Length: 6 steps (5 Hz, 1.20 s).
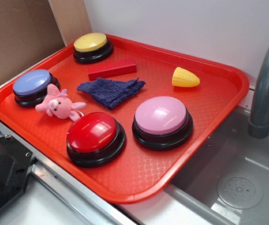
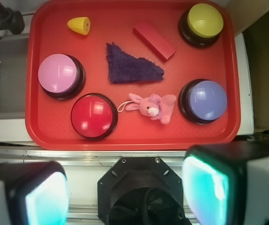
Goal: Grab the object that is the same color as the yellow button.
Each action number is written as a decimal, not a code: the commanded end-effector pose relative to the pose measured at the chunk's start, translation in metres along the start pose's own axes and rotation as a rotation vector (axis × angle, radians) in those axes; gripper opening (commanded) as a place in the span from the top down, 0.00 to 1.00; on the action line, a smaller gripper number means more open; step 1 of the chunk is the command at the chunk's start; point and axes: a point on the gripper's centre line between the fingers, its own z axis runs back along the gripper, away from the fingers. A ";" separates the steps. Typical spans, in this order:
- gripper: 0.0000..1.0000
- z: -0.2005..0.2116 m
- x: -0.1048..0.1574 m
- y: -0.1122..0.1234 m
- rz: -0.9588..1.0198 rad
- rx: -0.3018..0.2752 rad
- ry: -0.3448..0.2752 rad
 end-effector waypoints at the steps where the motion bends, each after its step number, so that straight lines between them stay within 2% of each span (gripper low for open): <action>1: 0.00 0.000 0.000 0.000 0.000 0.000 0.000; 2: 0.00 -0.012 0.049 -0.001 -0.253 0.000 -0.061; 3: 0.00 -0.027 0.085 -0.014 -0.465 0.035 -0.058; 4: 0.00 -0.052 0.128 -0.038 -0.713 0.015 -0.053; 5: 0.00 -0.076 0.166 -0.062 -0.839 0.036 -0.045; 6: 0.00 -0.105 0.186 -0.078 -0.895 0.039 -0.023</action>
